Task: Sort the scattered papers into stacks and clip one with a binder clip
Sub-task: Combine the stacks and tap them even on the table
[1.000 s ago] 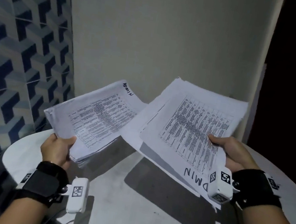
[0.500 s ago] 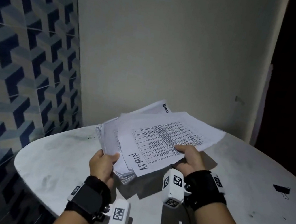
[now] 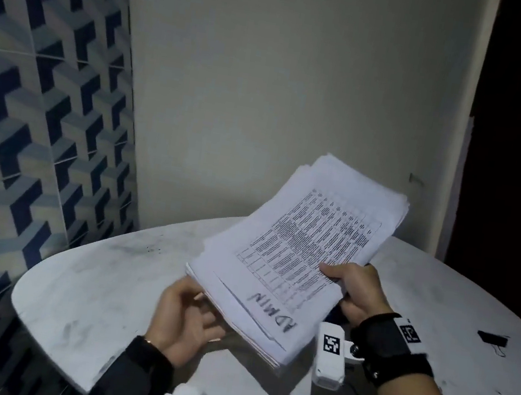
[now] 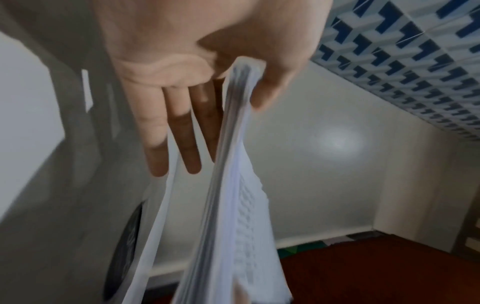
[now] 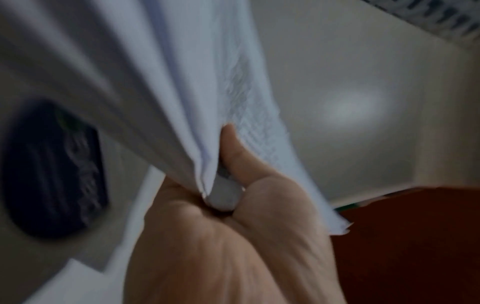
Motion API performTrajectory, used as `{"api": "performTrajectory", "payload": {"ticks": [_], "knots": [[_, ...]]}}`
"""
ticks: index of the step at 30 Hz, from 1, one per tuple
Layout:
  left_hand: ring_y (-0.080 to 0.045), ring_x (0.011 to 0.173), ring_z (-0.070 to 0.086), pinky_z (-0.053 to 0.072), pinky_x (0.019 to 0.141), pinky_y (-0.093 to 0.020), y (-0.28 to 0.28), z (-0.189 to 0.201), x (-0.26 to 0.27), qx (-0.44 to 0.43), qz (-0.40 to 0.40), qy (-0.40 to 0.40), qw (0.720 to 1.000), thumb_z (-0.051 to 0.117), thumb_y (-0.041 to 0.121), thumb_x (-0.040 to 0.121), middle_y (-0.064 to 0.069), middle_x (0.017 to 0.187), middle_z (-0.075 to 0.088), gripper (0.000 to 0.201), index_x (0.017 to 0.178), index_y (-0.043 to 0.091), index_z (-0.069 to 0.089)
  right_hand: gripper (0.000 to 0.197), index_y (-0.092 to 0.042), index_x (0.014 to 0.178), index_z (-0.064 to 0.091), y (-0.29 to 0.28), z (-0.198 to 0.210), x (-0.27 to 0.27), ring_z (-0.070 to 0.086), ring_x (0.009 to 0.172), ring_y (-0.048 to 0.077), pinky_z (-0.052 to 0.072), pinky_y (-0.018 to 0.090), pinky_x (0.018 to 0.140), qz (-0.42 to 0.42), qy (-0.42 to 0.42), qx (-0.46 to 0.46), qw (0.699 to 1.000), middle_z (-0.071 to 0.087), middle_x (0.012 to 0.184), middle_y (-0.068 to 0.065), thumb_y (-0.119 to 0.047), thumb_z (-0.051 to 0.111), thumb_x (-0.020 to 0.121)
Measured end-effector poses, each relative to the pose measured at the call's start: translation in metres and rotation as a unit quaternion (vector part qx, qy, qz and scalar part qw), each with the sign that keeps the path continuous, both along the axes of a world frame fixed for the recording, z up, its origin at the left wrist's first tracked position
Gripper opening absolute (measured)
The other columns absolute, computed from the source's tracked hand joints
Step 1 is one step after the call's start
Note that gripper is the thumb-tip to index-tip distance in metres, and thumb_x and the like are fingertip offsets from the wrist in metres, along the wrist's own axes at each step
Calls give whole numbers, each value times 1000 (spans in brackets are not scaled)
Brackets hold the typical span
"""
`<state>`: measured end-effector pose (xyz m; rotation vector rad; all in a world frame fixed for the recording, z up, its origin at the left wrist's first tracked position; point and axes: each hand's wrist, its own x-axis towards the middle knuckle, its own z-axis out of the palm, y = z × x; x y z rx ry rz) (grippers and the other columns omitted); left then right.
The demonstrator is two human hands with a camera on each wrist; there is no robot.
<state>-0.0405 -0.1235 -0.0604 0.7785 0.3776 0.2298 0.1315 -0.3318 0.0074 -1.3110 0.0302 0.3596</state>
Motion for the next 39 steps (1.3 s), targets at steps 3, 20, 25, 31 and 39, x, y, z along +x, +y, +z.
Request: {"api": "performTrajectory", "payload": {"ticks": [3,20,25,31,39], "knots": [[-29,80,56,45,77,-43,33,14,-7,18,41,-16,999,51,28,79,-14,96,65,39,99,4,74,34,10,115,67,-23,16,5,72,99,45,60,56,82,45,-64,-11,997,73,112,27,20,65,82],[-3,91,71,58,79,-21,-29,99,51,498,196,-104,838,67,-11,84,16,93,74,50,95,37,65,18,8,88,60,-9,29,-30,63,70,36,56,43,65,-71,-376,-135,914,66,80,28,-3,73,85],[-4,95,70,57,81,-26,-37,88,58,456,183,-91,866,59,-18,81,14,95,76,54,103,31,67,10,-4,88,61,-8,18,-36,56,68,18,47,33,64,-76,-317,-82,942,60,77,6,0,68,83],[-12,111,65,58,91,-35,-44,87,60,387,171,-146,894,63,-16,80,2,120,68,70,133,27,48,35,-24,108,63,-15,17,-35,70,89,6,60,36,80,-154,-302,0,941,73,98,-4,-2,63,81],[-7,99,70,60,80,-23,-38,88,71,475,178,-143,850,55,-15,88,1,110,71,50,120,23,49,33,-17,114,62,-17,14,-22,71,94,9,53,21,77,-130,-345,-68,927,73,106,-4,-2,72,87]]}}
